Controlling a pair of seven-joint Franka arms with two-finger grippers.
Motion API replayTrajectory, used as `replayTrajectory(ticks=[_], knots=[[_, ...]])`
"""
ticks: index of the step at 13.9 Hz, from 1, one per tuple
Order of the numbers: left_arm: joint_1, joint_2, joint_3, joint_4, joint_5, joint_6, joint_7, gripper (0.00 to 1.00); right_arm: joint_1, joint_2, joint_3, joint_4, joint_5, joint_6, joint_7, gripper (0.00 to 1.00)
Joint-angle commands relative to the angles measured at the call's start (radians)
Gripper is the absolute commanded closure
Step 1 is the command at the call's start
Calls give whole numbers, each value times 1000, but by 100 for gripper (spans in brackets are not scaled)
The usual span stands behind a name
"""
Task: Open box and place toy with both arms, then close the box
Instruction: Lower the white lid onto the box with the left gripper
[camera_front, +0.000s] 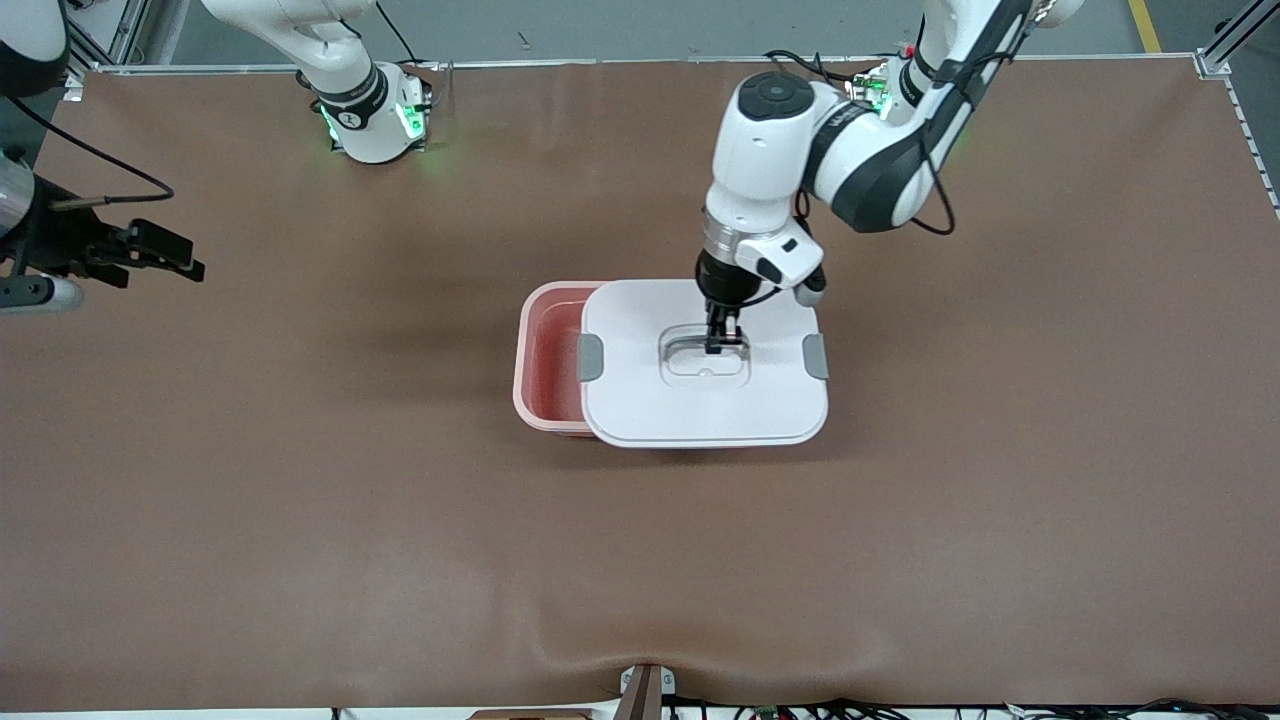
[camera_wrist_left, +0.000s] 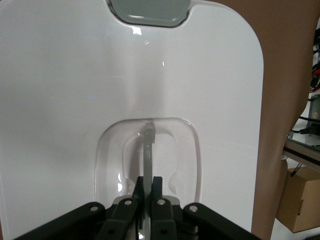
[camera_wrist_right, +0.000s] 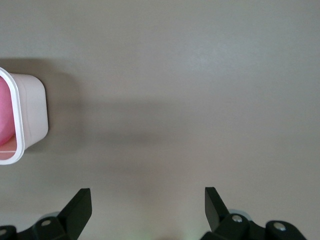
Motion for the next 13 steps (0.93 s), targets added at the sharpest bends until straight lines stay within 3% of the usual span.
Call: replayTrajectory(ticks=[1,4,7,10,13], knots=[[-36,83,3,114,33,-12,-45,100,-26,6,5,104,-26,-48,-7,0],[-111,164,11,201,40,-91,-45,100,-74,13,46,146,-26,-53,-6,0],[-165,237,15,283,91,-165,-48,100,-176,1,178,144,-28,-80,135,0],[-169,220,15,286,90,-181,-49,100,-161,-25,172,133,-26,-123,204,0],[-169,215,15,286,94,-182,-65,100,-121,-30,114,132,-28,-128,191,0]])
